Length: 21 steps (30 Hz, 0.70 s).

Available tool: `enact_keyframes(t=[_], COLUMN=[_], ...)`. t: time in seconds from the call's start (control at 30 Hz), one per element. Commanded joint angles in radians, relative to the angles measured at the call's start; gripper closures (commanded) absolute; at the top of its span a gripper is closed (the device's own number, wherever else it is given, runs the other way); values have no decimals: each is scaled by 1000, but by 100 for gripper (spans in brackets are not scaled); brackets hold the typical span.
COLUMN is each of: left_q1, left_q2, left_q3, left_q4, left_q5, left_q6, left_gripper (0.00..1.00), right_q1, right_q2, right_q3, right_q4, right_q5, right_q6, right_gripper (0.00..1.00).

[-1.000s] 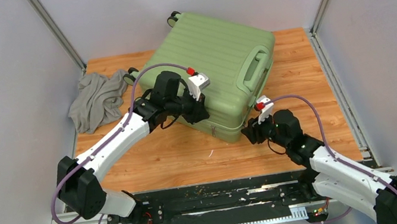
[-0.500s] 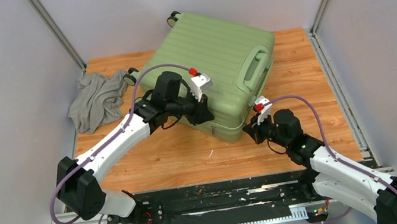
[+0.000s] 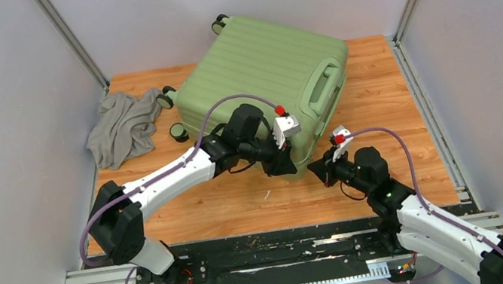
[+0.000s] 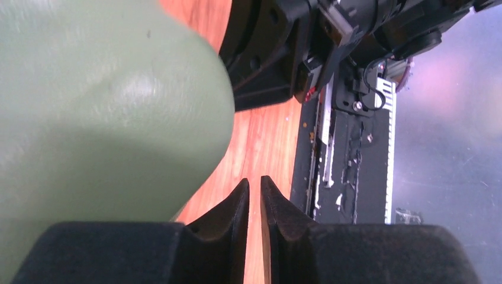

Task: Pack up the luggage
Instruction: Zip the luggage at the center of the board.

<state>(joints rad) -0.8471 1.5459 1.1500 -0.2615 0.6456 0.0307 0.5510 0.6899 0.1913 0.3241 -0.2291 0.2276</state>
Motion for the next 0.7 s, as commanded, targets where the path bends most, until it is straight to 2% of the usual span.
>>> enact_keyframes(t=[0.0, 0.1, 0.17, 0.27, 0.4, 0.5, 0.67], left_q1=[-3, -3, -1, -1, -1, -1, 1], left_q2=[18, -10, -15, -6, 14, 28, 41], left_q3=[22, 22, 46, 83, 110, 121, 151], left_q4=[131, 154, 134, 119, 122, 113, 83], left_q5=[-91, -144, -178, -218, -221, -227, -237], left_q6=[8, 27, 56, 83, 91, 109, 141], left_gripper=[82, 83, 83, 84, 84, 84, 84], right_q1=[-24, -39, -33, 23, 151, 162, 162], right_q2=[-55, -44, 14, 112, 174, 182, 101], right_q3=[-40, -57, -49, 10, 82, 81, 52], right_q4=[65, 116, 199, 222, 176, 135, 108], right_q5=[-106, -164, -253, -329, -313, -296, -245], right_q6=[41, 53, 77, 97, 40, 42, 57], right_gripper=[100, 100, 100, 100, 100, 100, 100])
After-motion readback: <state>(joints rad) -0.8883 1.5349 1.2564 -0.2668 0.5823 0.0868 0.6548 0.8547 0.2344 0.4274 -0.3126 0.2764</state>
